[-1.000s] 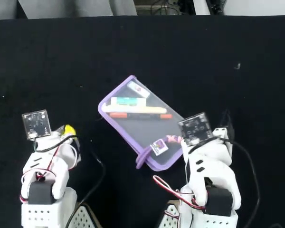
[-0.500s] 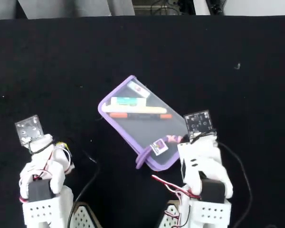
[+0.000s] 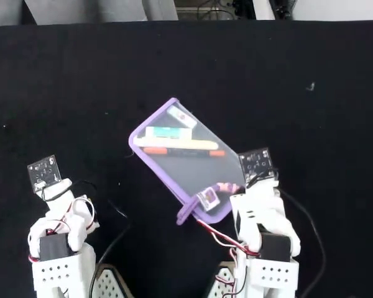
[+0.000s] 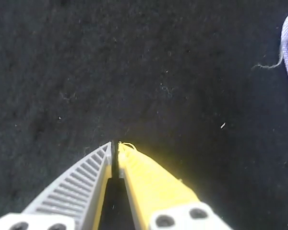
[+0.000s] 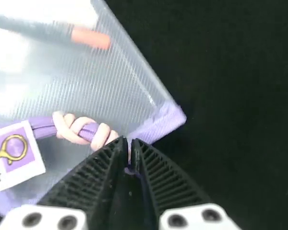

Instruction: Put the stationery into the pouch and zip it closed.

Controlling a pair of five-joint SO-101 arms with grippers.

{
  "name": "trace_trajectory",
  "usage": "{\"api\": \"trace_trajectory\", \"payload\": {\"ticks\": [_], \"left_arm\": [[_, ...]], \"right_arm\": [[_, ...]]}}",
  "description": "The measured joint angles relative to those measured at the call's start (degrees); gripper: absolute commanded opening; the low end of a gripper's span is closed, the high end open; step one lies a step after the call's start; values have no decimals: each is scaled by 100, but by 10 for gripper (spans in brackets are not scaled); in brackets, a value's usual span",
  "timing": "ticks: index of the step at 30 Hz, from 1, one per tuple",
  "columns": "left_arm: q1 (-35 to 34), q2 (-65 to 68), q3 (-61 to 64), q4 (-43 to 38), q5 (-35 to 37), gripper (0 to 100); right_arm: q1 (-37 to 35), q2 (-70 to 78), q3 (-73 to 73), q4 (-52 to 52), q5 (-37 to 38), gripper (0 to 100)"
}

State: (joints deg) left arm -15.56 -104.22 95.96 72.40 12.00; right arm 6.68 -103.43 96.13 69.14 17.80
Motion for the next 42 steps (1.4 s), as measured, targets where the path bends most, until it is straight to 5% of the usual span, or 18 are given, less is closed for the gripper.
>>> {"api": "trace_trajectory", "payload": {"ticks": [42], "left_arm": [[0, 0, 0, 26, 0, 30]], "right_arm": [[0, 0, -44, 431, 0, 19]]}}
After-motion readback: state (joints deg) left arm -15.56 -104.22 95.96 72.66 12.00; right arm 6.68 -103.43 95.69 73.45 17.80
